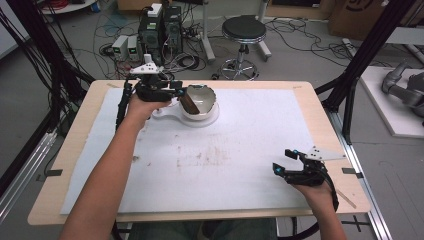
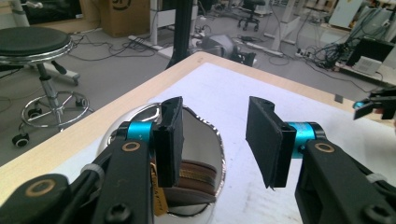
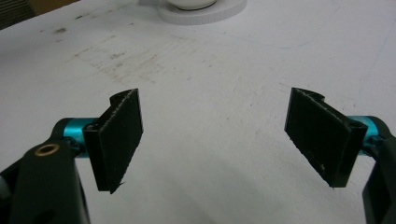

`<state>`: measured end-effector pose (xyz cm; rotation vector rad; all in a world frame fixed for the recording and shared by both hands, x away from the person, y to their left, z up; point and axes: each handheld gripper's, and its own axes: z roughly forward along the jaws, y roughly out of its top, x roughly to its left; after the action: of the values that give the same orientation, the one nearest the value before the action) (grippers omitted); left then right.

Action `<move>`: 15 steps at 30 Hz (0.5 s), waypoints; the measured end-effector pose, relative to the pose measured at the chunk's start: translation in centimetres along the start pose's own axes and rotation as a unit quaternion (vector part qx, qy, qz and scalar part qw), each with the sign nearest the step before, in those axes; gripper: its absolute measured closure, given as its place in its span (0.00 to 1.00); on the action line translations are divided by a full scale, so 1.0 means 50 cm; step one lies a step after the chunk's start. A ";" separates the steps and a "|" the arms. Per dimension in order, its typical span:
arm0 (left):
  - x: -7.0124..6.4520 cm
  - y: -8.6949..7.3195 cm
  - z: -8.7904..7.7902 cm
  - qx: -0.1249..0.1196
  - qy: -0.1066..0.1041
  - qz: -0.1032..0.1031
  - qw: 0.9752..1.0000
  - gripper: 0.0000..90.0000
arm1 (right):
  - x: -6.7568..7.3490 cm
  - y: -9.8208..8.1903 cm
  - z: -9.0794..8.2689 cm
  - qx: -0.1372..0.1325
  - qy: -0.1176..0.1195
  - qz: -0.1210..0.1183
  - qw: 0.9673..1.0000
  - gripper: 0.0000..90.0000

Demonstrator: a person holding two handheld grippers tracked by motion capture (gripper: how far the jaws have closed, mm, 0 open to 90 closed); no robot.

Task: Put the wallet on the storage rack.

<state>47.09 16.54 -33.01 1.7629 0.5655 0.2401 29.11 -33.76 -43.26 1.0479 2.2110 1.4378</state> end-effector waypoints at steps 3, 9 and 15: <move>-0.013 -0.003 -0.011 0.003 -0.004 0.000 1.000 0.58 | 0.001 0.000 0.001 0.000 0.000 -0.001 1.000 0.22; -0.034 -0.011 -0.033 0.005 -0.009 0.002 1.000 0.53 | 0.000 0.000 0.002 0.001 0.000 0.001 1.000 0.22; -0.053 -0.023 -0.056 -0.001 -0.020 -0.007 1.000 0.44 | 0.000 0.002 0.003 -0.001 0.000 0.002 1.000 0.22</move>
<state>43.29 17.81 -33.00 1.7584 0.5480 0.1957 29.26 -33.64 -43.23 1.0527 2.2078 1.4432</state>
